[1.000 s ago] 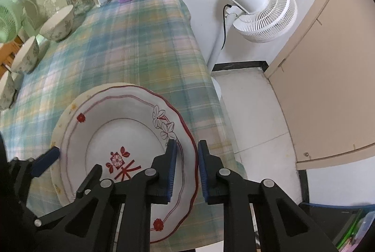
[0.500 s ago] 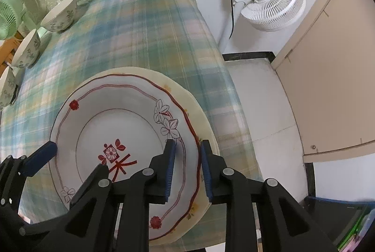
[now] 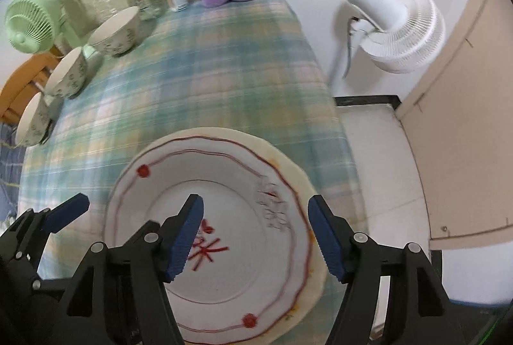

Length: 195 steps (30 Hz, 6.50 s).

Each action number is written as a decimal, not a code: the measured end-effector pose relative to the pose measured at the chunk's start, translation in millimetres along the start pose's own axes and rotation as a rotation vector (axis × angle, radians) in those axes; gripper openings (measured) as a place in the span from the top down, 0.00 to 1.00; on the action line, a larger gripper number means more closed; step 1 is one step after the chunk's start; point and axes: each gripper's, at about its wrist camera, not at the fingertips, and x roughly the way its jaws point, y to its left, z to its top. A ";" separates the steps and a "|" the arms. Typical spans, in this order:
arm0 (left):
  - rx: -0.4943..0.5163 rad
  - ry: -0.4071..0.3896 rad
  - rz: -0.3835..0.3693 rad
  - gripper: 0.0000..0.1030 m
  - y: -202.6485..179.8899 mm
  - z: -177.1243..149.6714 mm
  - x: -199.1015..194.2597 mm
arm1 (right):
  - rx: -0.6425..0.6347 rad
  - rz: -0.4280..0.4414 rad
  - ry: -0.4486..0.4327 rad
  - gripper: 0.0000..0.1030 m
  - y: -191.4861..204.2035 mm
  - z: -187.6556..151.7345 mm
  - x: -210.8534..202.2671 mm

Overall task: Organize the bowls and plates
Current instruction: 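Open both grippers and pull them back from the plate stack, then move both grippers toward the large plain green-rimmed bowl, then grasp the rim of the large plain bowl with both grippers, then lift and carry the plain bowl with both grippers toward the plate stack, then set the plain bowl down beside the plates and open both grippers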

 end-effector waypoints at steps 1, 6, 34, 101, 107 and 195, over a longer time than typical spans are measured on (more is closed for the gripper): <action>-0.007 0.001 0.003 0.13 2.2 -0.2 -1.4 | -0.010 0.003 0.004 0.29 4.5 1.0 0.1; -0.066 -0.025 0.014 0.13 26.9 -1.5 -14.0 | -0.071 0.018 0.004 0.28 31.4 8.6 -3.5; -0.041 -0.148 0.055 0.15 274.5 8.4 -73.6 | 0.000 -0.070 -0.138 0.28 281.0 15.5 -41.5; -0.061 -0.054 0.101 0.79 360.4 58.4 4.0 | -0.048 -0.025 -0.051 0.79 402.0 77.2 58.7; -0.074 -0.044 0.106 0.79 329.8 36.5 -10.2 | -0.054 -0.021 -0.037 0.79 374.9 55.4 41.0; -0.190 -0.174 0.217 0.21 207.4 44.9 -87.3 | -0.210 0.107 -0.156 0.32 255.4 53.9 -48.5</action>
